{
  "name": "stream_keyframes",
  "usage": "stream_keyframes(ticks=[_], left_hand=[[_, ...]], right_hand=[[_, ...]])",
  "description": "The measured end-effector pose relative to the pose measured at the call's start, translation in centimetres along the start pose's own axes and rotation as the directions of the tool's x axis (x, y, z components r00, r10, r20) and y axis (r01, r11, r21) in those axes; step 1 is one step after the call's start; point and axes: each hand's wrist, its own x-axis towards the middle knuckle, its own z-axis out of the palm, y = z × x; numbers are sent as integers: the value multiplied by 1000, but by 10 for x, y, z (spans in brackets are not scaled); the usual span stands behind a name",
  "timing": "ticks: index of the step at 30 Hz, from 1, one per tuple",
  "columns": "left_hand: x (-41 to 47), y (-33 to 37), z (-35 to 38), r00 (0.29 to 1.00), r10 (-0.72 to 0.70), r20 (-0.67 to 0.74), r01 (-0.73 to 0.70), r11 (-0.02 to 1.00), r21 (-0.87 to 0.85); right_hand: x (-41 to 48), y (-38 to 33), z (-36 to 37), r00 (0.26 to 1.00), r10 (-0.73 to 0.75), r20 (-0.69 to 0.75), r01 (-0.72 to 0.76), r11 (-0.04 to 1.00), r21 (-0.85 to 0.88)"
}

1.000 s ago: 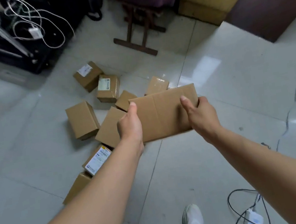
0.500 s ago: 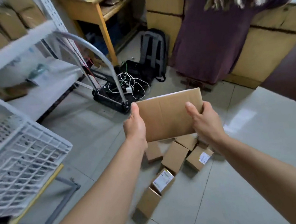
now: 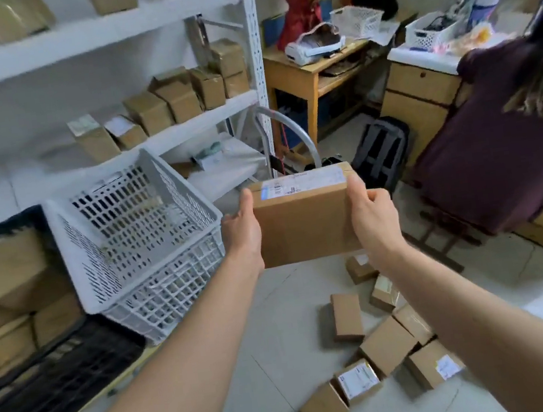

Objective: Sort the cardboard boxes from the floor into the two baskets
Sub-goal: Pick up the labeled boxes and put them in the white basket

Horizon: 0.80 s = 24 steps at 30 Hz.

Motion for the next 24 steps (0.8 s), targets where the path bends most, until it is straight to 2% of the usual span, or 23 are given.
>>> stream_keyframes(ticks=[3, 8, 16, 19, 24], left_hand=[[-4, 12, -28, 995, 37, -96, -42, 998, -44], [-20, 30, -65, 979, 102, -177, -114, 992, -58], [-22, 44, -110, 965, 117, -234, -139, 987, -79], [-8, 53, -131, 964, 118, -238, -150, 981, -124], [33, 70, -178, 937, 135, -323, -171, 982, -86]], right_hand=[[-6, -25, 17, 991, 21, 130, -22, 1000, 12], [-18, -56, 35, 954, 51, 296, -61, 998, 24], [-34, -73, 82, 895, 87, 437, -128, 990, 64], [-41, -72, 114, 902, 39, 430, -89, 991, 98], [-51, -70, 182, 935, -59, 349, 30, 996, 88]])
